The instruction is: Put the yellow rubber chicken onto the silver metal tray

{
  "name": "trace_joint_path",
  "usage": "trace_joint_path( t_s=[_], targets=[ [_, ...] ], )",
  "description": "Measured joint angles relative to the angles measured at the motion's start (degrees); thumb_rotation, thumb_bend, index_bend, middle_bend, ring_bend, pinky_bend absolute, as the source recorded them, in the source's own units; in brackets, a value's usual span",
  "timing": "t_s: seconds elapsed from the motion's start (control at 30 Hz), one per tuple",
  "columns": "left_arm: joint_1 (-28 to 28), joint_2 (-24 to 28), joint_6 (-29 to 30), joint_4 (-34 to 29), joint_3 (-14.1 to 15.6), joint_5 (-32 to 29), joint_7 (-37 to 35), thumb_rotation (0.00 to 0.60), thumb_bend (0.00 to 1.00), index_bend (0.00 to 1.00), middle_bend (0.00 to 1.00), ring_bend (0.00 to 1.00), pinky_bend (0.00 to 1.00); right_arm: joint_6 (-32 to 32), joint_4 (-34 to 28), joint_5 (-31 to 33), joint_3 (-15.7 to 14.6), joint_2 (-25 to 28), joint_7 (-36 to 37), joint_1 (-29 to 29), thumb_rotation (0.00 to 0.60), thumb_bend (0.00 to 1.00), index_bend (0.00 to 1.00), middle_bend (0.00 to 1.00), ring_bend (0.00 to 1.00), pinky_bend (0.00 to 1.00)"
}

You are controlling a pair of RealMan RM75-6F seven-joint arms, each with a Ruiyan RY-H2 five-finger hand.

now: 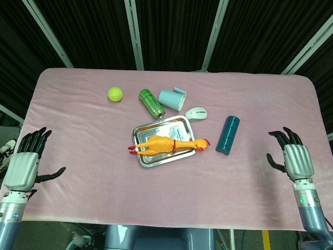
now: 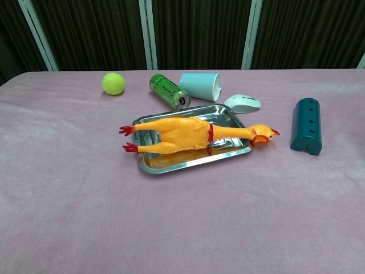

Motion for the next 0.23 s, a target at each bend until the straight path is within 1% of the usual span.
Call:
trace_joint_path(
  t_s=[0.23],
  targets=[
    [4.4,0.5,2.9,0.3,3.7,5.9,-0.7,0.6,0.13,0.02,0.0,0.0,0.0,5.6,-5.9,-2.7,-2.0,1.8,-2.6,-5.6,0.6,0.39,0.22,0.24,0.08,0.12]
  ],
)
